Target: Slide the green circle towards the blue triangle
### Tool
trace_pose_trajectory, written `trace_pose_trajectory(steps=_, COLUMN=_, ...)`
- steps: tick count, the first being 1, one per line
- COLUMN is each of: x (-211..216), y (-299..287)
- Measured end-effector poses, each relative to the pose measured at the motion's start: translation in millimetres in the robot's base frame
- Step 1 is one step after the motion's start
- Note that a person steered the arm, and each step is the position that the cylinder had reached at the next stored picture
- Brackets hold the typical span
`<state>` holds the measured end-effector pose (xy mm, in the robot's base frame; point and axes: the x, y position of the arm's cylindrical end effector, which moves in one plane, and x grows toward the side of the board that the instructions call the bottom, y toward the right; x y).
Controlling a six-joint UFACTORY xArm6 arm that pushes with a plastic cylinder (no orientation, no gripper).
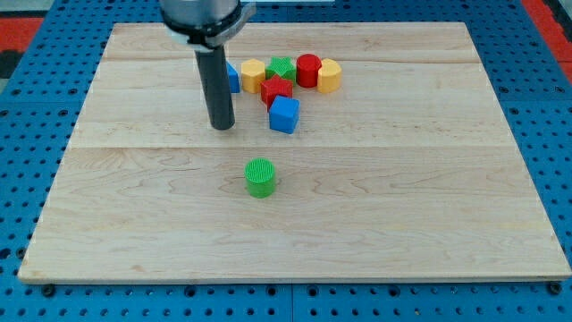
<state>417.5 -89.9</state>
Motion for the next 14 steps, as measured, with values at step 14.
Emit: trace_pose_trajectory(steps=14, x=72.6, y=3.4)
